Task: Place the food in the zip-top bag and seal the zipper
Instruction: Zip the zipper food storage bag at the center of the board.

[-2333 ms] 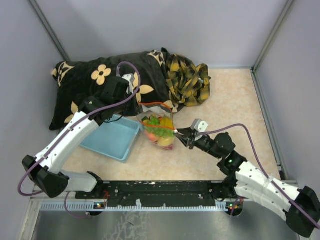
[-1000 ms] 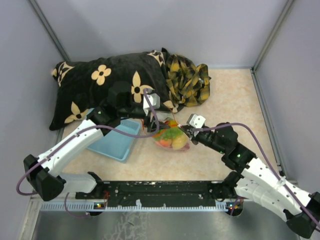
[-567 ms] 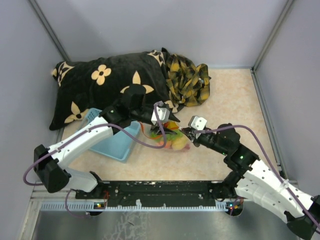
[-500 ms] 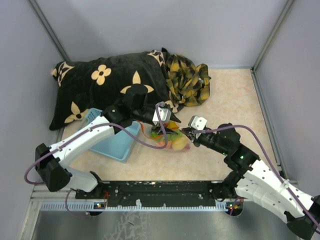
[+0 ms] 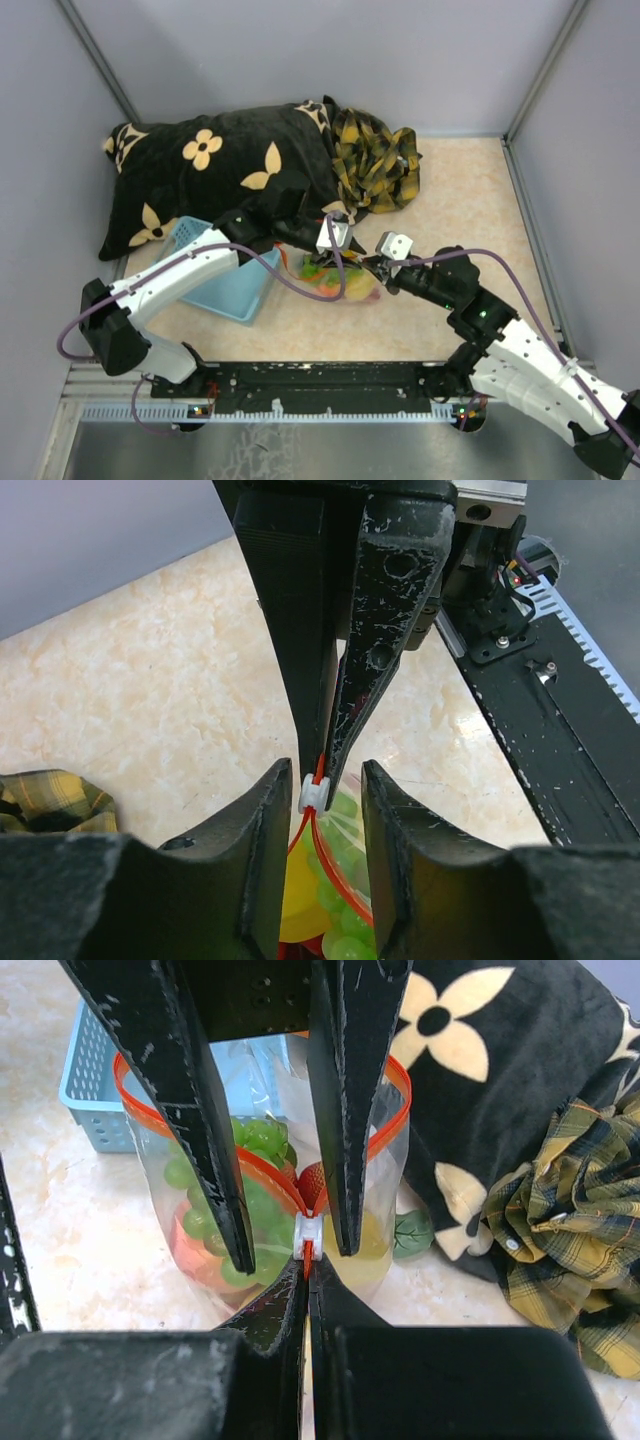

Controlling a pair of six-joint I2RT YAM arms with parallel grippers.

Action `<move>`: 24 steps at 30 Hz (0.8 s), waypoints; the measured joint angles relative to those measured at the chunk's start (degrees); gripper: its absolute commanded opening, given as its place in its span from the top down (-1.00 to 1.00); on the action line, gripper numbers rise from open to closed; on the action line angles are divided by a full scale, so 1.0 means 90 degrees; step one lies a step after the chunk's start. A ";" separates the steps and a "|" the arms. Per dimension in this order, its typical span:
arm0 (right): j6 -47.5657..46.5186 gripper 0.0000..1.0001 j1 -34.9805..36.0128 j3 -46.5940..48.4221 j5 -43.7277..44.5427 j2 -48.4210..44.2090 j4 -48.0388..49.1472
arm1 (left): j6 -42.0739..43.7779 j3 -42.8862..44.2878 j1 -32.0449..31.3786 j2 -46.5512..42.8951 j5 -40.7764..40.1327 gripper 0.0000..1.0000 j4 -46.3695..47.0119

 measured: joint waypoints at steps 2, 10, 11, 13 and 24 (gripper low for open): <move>0.0002 1.00 0.0000 0.0002 -0.0010 0.0000 0.0000 | 0.0046 0.0063 -0.0027 0.0073 -0.0039 0.29 -0.0095; 0.0051 1.00 0.0000 0.0036 -0.0017 0.0000 -0.0017 | 0.0221 0.0100 -0.0051 0.0170 -0.0226 0.65 -0.0270; 0.0056 1.00 0.0000 0.0036 -0.0012 0.0000 -0.0022 | 0.0262 0.0109 -0.0053 0.0170 -0.0248 0.72 -0.0304; 0.0087 1.00 0.0000 0.0036 -0.0007 0.0000 -0.0032 | 0.0330 0.0146 -0.0063 0.0170 -0.0299 0.85 -0.0389; 0.0092 1.00 0.0000 0.0039 0.0209 -0.0126 -0.0199 | 0.0517 0.0100 -0.0136 -0.0022 -0.1005 0.91 -0.0600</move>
